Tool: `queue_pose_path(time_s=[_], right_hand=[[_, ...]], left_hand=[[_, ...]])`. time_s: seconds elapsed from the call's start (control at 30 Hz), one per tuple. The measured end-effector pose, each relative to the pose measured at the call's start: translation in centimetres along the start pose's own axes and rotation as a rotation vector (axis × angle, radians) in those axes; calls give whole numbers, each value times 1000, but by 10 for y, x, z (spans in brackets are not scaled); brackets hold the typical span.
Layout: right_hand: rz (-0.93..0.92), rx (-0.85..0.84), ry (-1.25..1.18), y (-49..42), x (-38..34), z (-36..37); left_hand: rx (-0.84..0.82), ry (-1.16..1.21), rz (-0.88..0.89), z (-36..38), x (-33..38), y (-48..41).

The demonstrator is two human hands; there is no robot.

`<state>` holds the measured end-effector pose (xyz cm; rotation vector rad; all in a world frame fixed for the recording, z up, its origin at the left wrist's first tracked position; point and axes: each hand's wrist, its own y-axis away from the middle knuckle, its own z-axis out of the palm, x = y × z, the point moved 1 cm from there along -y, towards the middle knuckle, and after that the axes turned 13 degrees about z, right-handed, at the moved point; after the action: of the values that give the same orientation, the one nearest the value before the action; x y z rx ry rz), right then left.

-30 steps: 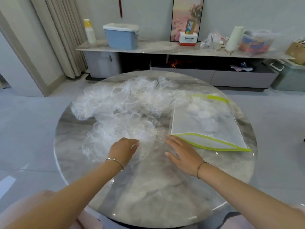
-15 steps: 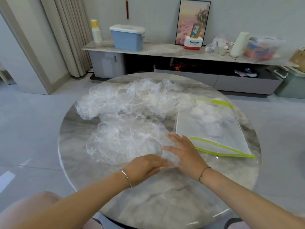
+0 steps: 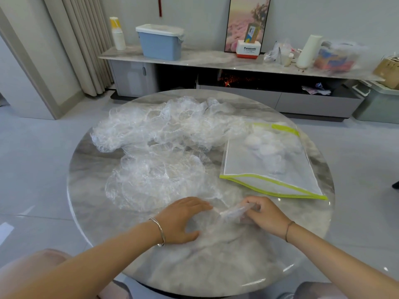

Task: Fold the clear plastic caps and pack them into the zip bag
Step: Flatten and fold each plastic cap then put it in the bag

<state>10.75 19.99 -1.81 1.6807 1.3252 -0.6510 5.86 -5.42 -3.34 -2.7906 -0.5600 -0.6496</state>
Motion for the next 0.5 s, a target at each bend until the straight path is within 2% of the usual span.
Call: queue_pose_path(time_s=[0.13, 0.27, 0.33, 0.4, 0.43, 0.5], right_hand=[[147, 92, -58, -6, 7, -2], [220, 99, -118, -5, 11, -2], [230, 113, 15, -4, 14, -1], [189, 202, 246, -4, 16, 2], [113, 281, 338, -3, 15, 3], [-116, 413, 466, 2, 11, 6]], left_hand=[[107, -1, -115, -3, 5, -5], [250, 249, -316, -4, 6, -8], [257, 291, -411, -3, 4, -8], [212, 223, -497, -4, 6, -6], [191, 110, -511, -3, 6, -4], [271, -163, -368, -5, 8, -7]])
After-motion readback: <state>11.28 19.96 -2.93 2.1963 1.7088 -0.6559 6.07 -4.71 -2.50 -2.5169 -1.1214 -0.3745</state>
